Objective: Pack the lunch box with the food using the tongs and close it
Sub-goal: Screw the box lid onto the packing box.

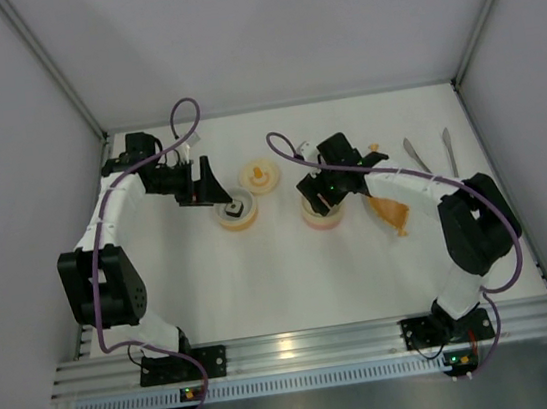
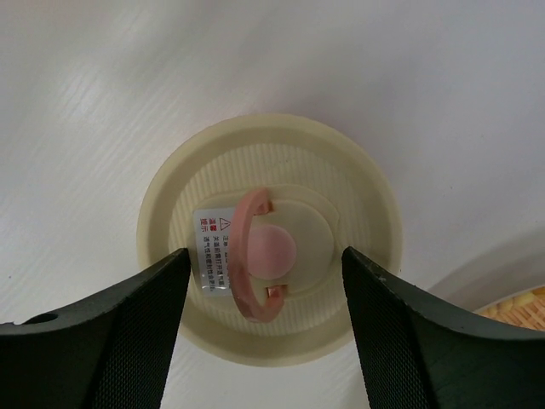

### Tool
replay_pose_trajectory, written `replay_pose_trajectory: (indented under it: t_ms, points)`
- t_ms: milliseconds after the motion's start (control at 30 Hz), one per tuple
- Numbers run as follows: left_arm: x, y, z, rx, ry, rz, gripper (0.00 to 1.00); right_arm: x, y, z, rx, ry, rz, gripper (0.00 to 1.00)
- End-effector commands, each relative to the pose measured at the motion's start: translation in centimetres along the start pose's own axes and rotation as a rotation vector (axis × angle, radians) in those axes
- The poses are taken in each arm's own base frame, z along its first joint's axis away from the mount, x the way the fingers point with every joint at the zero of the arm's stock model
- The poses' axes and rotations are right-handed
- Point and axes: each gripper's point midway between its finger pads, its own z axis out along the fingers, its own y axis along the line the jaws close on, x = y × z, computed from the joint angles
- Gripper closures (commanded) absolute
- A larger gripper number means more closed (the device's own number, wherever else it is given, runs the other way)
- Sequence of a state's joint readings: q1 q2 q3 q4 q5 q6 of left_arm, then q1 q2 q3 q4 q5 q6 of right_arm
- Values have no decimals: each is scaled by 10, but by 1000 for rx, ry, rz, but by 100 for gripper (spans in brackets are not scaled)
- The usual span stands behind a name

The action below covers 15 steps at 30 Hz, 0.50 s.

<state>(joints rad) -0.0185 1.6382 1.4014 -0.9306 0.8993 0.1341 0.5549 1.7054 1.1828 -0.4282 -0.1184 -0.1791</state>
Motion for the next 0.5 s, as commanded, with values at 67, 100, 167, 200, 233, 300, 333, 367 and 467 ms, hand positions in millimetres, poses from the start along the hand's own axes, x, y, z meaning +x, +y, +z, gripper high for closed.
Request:
replay_pose_trajectory:
  t_ms: [67, 100, 167, 200, 233, 300, 333, 367, 467]
  points:
    - [-11, -5, -7, 11, -52, 76, 2, 93, 32, 38, -106, 271, 58, 30]
    - [-11, -5, -6, 11, -51, 73, 2, 93, 33, 38, -109, 271, 55, 31]
    - [-9, -4, -6, 10, -47, 72, 2, 92, 34, 37, -113, 267, 53, 31]
    - [-9, -4, -6, 10, -46, 70, 2, 90, 35, 36, -121, 263, 56, 31]
    - [-8, -4, -6, 11, -46, 67, 2, 89, 36, 34, -125, 260, 58, 31]
    - [-8, -4, -6, 11, -47, 68, 2, 84, 36, 31, -126, 243, 55, 30]
    - [-8, -5, -6, 14, -45, 70, 2, 76, 36, 26, -129, 221, 49, 30]
    - [-8, -4, -6, 13, -46, 67, 2, 71, 35, 23, -128, 210, 45, 30]
    - [-9, -5, -7, 13, -47, 70, 2, 52, 35, 9, -129, 167, 34, 29]
